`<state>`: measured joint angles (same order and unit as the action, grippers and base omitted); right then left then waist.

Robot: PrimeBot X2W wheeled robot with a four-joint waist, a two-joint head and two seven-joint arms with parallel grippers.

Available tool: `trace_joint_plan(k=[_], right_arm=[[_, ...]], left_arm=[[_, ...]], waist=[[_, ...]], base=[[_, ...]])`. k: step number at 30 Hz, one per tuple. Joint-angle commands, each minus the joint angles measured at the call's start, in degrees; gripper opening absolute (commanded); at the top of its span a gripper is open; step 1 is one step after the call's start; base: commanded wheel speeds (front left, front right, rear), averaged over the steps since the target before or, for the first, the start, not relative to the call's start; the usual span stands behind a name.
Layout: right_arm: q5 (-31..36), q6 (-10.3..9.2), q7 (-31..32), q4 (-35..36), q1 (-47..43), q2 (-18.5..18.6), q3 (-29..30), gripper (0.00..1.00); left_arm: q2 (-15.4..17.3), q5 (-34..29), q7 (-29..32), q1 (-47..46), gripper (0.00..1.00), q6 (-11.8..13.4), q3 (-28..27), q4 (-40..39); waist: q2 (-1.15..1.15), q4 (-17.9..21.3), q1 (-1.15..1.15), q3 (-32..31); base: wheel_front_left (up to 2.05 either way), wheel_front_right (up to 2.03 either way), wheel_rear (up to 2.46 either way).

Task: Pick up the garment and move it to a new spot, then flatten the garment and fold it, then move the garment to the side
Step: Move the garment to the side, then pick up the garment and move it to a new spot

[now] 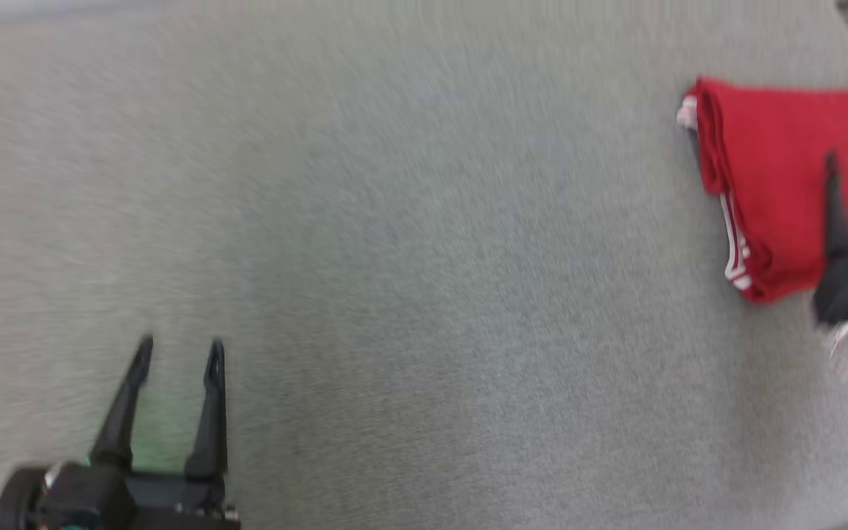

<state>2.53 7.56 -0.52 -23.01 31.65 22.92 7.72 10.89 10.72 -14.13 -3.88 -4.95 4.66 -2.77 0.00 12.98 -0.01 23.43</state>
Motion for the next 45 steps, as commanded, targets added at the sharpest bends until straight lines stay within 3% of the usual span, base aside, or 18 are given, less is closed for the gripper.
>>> trace_joint_plan(k=[1, 4, 8, 18, 31, 45], right_arm=[[-2.0, -0.16, 0.4, 4.0, -5.2, -1.8, 0.0, 1.00], [-4.6, -0.16, 0.7, 8.0, -9.9, -3.5, 1.0, 1.00], [-11.2, -0.15, 2.0, 16.9, -21.4, -11.0, 2.4, 1.00], [-12.9, -0.15, -0.3, 22.9, -35.4, -19.0, 1.9, 1.00], [-9.8, -0.15, -1.2, 19.4, -39.4, -20.0, -0.5, 1.00], [-12.6, -0.15, -1.4, 19.0, -40.4, -20.1, -0.4, 1.00]], left_arm=[[-1.3, 1.2, -0.6, 2.2, 1.00, 0.6, -0.3, 1.7], [-1.9, 1.5, -0.9, 3.4, 1.00, 0.9, -0.8, 3.4], [-3.0, 2.1, -1.1, 5.3, 1.00, 1.4, -2.4, 6.7], [-5.7, 3.1, -1.1, 7.3, 1.00, 1.3, -6.7, 10.2], [-7.1, 0.6, -1.1, 10.4, 1.00, -0.8, -7.9, 16.5], [-7.8, 0.0, -1.1, 10.7, 1.00, -1.7, -9.3, 16.5]], waist=[[0.00, -7.9, 0.01, -12.2], [0.00, -9.1, 0.01, -15.1], [0.00, -12.0, 0.01, -21.0], [0.00, -14.4, 0.01, -26.6], [0.00, -13.2, 0.01, -28.2], [0.00, -12.7, 0.01, -28.2]], base=[[0.00, 0.00, 0.00], [0.00, 0.00, 0.00], [0.00, 0.00, 0.00], [0.00, 0.00, 0.00], [0.00, 0.00, 0.00], [0.00, 0.00, 0.00]])
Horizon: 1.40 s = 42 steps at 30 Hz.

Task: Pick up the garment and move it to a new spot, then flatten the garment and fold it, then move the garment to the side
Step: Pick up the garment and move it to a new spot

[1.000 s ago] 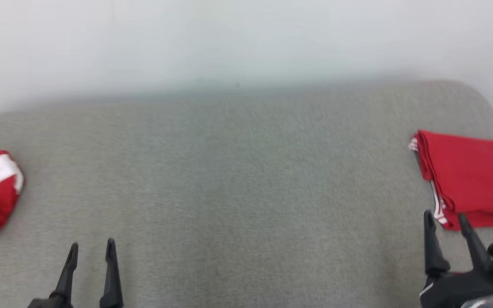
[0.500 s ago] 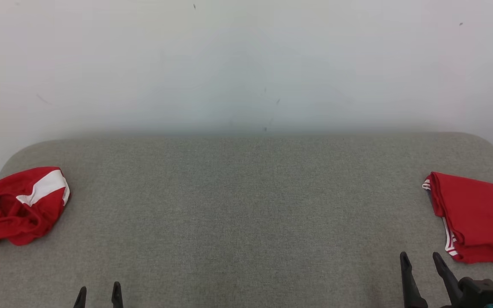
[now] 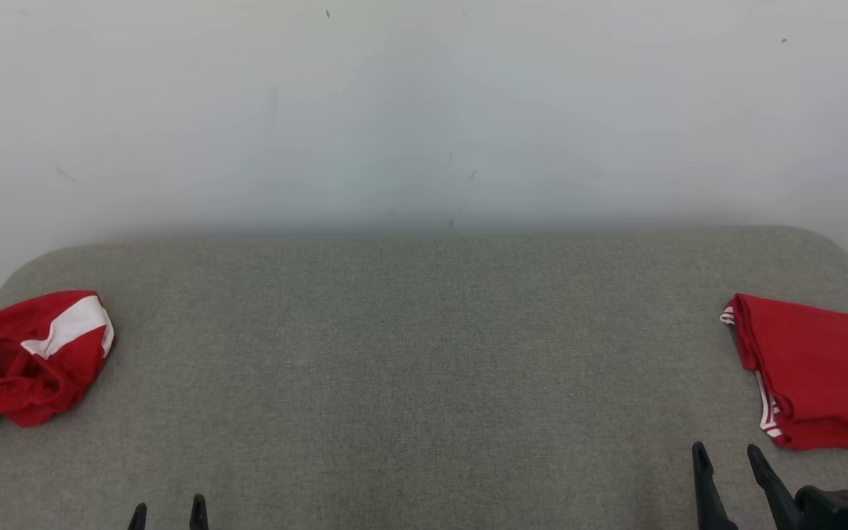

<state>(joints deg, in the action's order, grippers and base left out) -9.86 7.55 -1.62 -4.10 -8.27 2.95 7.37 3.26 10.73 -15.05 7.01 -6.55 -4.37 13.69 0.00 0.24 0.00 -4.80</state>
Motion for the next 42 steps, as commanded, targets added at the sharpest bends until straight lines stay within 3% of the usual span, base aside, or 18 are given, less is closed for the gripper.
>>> trace_joint_plan(k=[1, 8, 14, 22, 25, 26, 31, 42], right_arm=[[-0.2, -0.14, -0.4, 0.1, -0.4, -0.1, -0.1, 1.00], [-0.8, -0.14, -0.4, 0.1, -0.6, -0.1, -0.4, 1.00], [-1.3, -0.14, -0.8, -0.8, -0.3, -0.1, -0.8, 1.00], [-2.5, -0.14, -1.8, -2.4, -0.8, -0.1, -1.9, 1.00], [-3.3, -0.14, -2.8, -3.5, -0.6, -0.1, -2.3, 1.00], [-3.9, -0.14, -3.2, -4.4, -0.4, -0.1, -2.8, 1.00], [-4.1, -0.13, -4.7, -6.4, 0.2, -0.1, -3.1, 1.00], [-2.8, -0.14, -4.8, -9.8, 7.5, -0.1, -8.8, 1.00]], left_arm=[[-0.2, -0.2, -0.2, -0.3, 1.00, -0.2, -0.3, 0.1], [-0.3, -0.2, -0.2, -0.7, 1.00, -0.5, -0.7, -0.1], [-0.3, 0.2, -0.2, -0.9, 1.00, -0.4, -0.8, -0.5], [0.2, 0.0, -0.2, -1.0, 1.00, -0.8, -0.8, 0.3], [0.4, -0.2, -0.2, -0.6, 1.00, -0.9, -1.0, 0.0], [0.6, -0.7, -0.2, -0.3, 1.00, -0.9, -0.9, 0.1], [1.3, -1.0, -0.2, -0.2, 1.00, -0.9, -1.7, -0.2], [0.1, 0.0, -0.2, 2.4, 1.00, 0.1, -6.3, -4.5]], waist=[[0.00, 0.1, 0.00, 0.0], [0.00, -0.1, 0.00, 0.1], [0.00, -2.5, 0.00, 0.3], [0.00, -11.4, 0.00, 0.1], [0.00, -15.9, 0.00, -0.2], [0.00, -19.1, 0.00, -0.4], [0.00, -25.9, 0.00, -0.9], [0.00, -29.1, 0.00, 2.7]], base=[[0.00, 0.00, 0.00], [0.00, 0.00, 0.00], [0.00, 0.00, 0.00], [0.00, 0.00, 0.00], [0.00, 0.00, 0.00], [0.00, 0.00, 0.00], [0.00, 0.00, 0.00], [0.00, 0.00, 0.00]])
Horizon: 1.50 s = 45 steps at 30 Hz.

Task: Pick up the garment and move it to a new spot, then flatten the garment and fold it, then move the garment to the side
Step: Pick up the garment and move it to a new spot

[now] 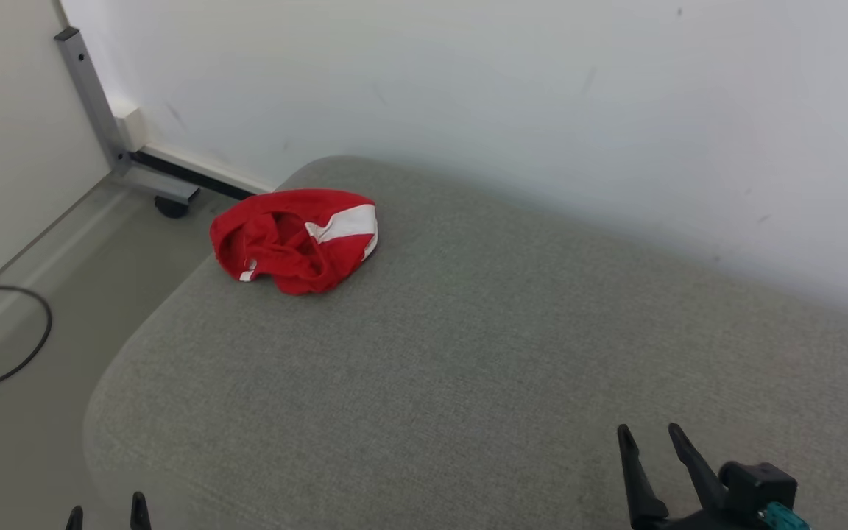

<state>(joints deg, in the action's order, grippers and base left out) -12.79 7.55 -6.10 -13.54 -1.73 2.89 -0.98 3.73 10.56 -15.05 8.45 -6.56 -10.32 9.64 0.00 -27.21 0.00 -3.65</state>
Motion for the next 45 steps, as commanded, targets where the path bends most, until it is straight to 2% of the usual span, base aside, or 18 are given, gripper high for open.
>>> trace_joint_plan(k=[1, 9, 15, 18, 23, 27, 31, 34, 38, 45], right_arm=[[0.2, -0.14, -0.4, -0.9, 1.4, 0.0, -0.9, 1.00], [0.0, -0.14, -1.0, -2.9, 3.0, 0.0, -3.3, 1.00], [0.0, -0.14, -1.5, -3.5, 2.5, 0.0, -3.6, 1.00], [0.3, -0.14, -1.3, -3.0, 1.7, 0.0, -3.3, 1.00], [1.9, -0.14, 0.4, 0.4, 0.2, 0.0, -2.2, 1.00], [4.9, -0.14, 5.1, 7.4, 2.0, 1.2, -4.3, 1.00], [6.5, -0.14, 10.8, 15.3, 5.1, 4.4, -7.7, 1.00], [6.8, -0.14, 14.0, 20.8, 7.3, 6.5, -9.2, 1.00], [7.1, -0.14, 17.0, 26.9, 7.6, 7.8, -9.4, 1.00], [8.1, -0.14, 18.5, 32.7, 5.6, 7.0, -8.0, 1.00]], left_arm=[[-0.4, 0.1, -0.2, 1.1, 1.00, 0.2, -0.6, -0.7], [-0.7, 0.2, -0.2, 1.6, 1.00, 0.2, -1.1, -1.3], [-0.8, 0.8, -0.2, -1.5, 1.00, -0.2, -0.6, 0.1], [-0.8, 0.9, 0.3, -5.1, 1.00, -0.4, 1.4, 3.8], [0.5, 1.2, 7.5, -19.2, 1.00, -0.7, 7.3, 11.8], [1.3, 4.5, 12.3, -32.1, 1.00, -0.9, 9.8, 19.3], [1.9, 10.0, 15.1, -44.1, 1.00, -0.9, 7.5, 27.2], [3.5, 12.3, 17.9, -51.6, 1.00, -0.9, 8.4, 32.6], [5.9, 14.0, 21.4, -58.3, 1.00, -0.9, 10.5, 38.0], [9.2, 16.6, 24.9, -65.4, 1.00, -0.9, 10.8, 45.4]], waist=[[0.00, -1.7, 0.00, 1.7], [0.00, -1.8, 0.00, 1.9], [0.00, -1.8, 0.00, 1.9], [0.00, -1.8, 0.00, 2.1], [0.00, -1.8, 0.00, 4.3], [0.00, 2.4, 0.00, 11.5], [0.00, 8.2, 0.00, 20.0], [0.00, 11.7, 0.00, 25.4], [0.00, 15.1, 0.00, 30.9], [0.00, 18.3, 0.00, 36.1]], base=[[0.00, 0.00, 0.00], [0.00, 0.00, 0.00], [0.00, 0.00, 0.00], [0.00, 0.00, 0.00], [0.00, 0.00, 0.00], [0.00, 0.00, 0.00], [0.00, 0.00, 0.00], [0.00, 0.00, 0.00], [0.00, 0.00, 0.00], [0.00, 0.00, 0.00]])
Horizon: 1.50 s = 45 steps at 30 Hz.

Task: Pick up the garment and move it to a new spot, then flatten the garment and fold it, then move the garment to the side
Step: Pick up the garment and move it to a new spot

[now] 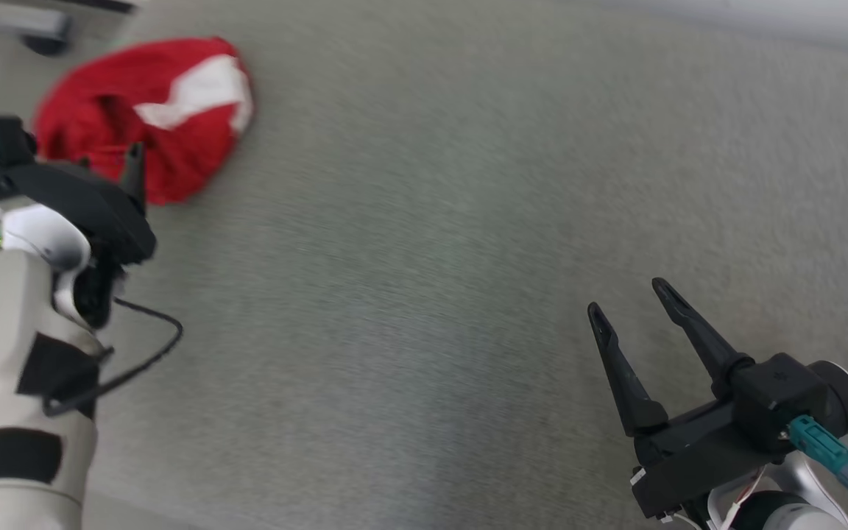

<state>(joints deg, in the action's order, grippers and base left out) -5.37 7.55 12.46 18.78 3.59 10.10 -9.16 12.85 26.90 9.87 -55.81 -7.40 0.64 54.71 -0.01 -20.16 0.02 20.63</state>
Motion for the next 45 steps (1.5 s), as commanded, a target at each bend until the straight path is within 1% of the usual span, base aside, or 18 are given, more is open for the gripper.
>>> trace_joint_plan(k=[1, 7, 11, 12, 13, 14, 16, 18, 23, 27, 29, 31, 32, 35, 36, 42, 44, 45], right_arm=[[0.7, -0.14, -0.1, 0.8, 0.1, -0.3, 0.2, 1.00], [0.7, -0.14, -0.6, 1.6, 0.0, -0.8, 0.3, 1.00], [0.8, -0.14, -1.3, 1.2, 0.2, -1.4, -0.1, 1.00], [0.8, -0.14, -1.5, 0.9, 0.1, -1.5, -0.1, 1.00], [0.7, -0.14, -1.6, 0.5, 0.1, -1.6, -0.2, 1.00], [0.6, -0.14, -1.9, 0.2, 0.1, -1.8, -0.3, 1.00], [0.1, -0.14, -2.5, -0.8, 0.3, -2.1, -0.6, 1.00], [-0.4, -0.14, -3.2, -2.0, 0.7, -2.5, -1.1, 1.00], [-2.0, -0.14, -5.3, -5.7, 1.4, -3.5, -2.4, 1.00], [-3.6, -0.14, -7.3, -9.2, 0.7, -4.7, -2.5, 1.00], [-4.0, -0.14, -8.3, -11.3, -0.9, -5.3, -2.1, 1.00], [-4.4, -0.14, -9.2, -12.8, -1.9, -5.8, -1.7, 1.00], [-4.8, -0.14, -10.2, -13.9, -2.8, -6.1, -1.2, 1.00], [-5.1, -0.14, -11.0, -15.0, -4.7, -6.5, 0.6, 1.00], [-5.1, -0.14, -11.1, -15.3, -5.2, -6.6, 1.0, 1.00], [-4.6, -0.14, -11.3, -14.6, -7.3, -6.9, 3.2, 1.00], [-4.4, -0.14, -11.2, -14.3, -8.1, -7.0, 4.1, 1.00], [-4.4, -0.14, -11.2, -14.3, -8.1, -7.0, 4.1, 1.00]], left_arm=[[0.3, 0.4, -0.1, -1.8, 1.00, 0.1, -0.3, 1.3], [1.5, 0.7, -0.7, -4.7, 1.00, 1.2, -0.7, 5.0], [2.7, 0.2, -1.6, -5.6, 1.00, 4.6, -1.2, 8.0], [2.7, 0.3, -1.4, -5.7, 0.67, 5.2, -1.3, 8.8], [2.9, 0.0, -1.4, -5.7, 0.38, 5.7, -1.0, 9.4], [3.0, -0.5, -1.6, -5.7, 0.00, 5.8, -0.6, 9.8], [3.1, -0.9, -2.0, -5.3, 0.00, 5.8, -0.1, 10.6], [3.5, -0.4, -2.9, -5.3, 0.00, 4.6, -0.1, 10.6], [6.6, -1.0, -5.6, -5.8, 0.00, 3.1, 0.4, 9.3], [8.4, -2.8, -6.4, -6.9, 0.00, 1.3, 3.2, 6.7], [7.7, -3.2, -6.5, -6.8, 0.00, 0.6, 5.0, 4.9], [8.1, -4.2, -5.9, -6.7, 0.00, 0.2, 7.3, 2.7], [7.2, -4.0, -5.6, -6.6, 0.00, -0.1, 9.3, 0.1], [5.2, -2.5, -4.6, -6.2, 0.00, -0.1, 13.5, -5.9], [5.2, -1.8, -4.3, -5.6, 0.00, 0.0, 14.6, -7.9], [4.2, 2.3, -1.7, -2.1, 0.00, 0.0, 20.0, -21.6], [2.2, 3.7, -1.5, 0.2, 0.00, 0.0, 20.8, -25.8], [2.2, 3.7, -1.5, 0.2, 0.00, 0.0, 20.8, -25.8]], waist=[[0.01, 11.6, -0.02, 12.2], [0.01, 13.0, -0.02, 13.2], [0.01, 13.9, -0.02, 13.1], [0.01, 14.0, -0.02, 12.9], [0.01, 14.1, -0.02, 12.5], [0.01, 14.2, -0.02, 12.1], [0.01, 14.3, -0.02, 10.7], [0.01, 14.5, -0.02, 8.9], [0.01, 15.3, -0.02, 2.8], [0.01, 16.1, -0.02, -3.4], [0.01, 16.3, -0.02, -7.4], [0.01, 16.8, -0.02, -11.0], [0.01, 17.5, -0.02, -14.6], [0.01, 18.8, -0.02, -19.0], [0.01, 19.4, -0.02, -20.5], [0.01, 23.6, -0.02, -23.9], [0.01, 24.8, -0.02, -24.4], [0.01, 24.8, -0.02, -24.4]], base=[[0.00, 0.00, 0.00], [0.00, 0.00, 0.00], [0.00, 0.00, 0.00], [0.00, 0.00, 0.00], [0.00, 0.00, 0.00], [0.00, 0.00, 0.00], [0.00, 0.00, 0.00], [0.00, 0.00, 0.00], [0.00, 0.00, 0.00], [0.00, 0.00, 0.00], [0.00, 0.00, 0.00], [0.00, 0.00, 0.00], [0.00, 0.00, 0.00], [0.00, 0.00, 0.00], [0.00, 0.00, 0.00], [0.00, 0.00, 0.00], [0.00, 0.00, 0.00], [0.00, 0.00, 0.00]])
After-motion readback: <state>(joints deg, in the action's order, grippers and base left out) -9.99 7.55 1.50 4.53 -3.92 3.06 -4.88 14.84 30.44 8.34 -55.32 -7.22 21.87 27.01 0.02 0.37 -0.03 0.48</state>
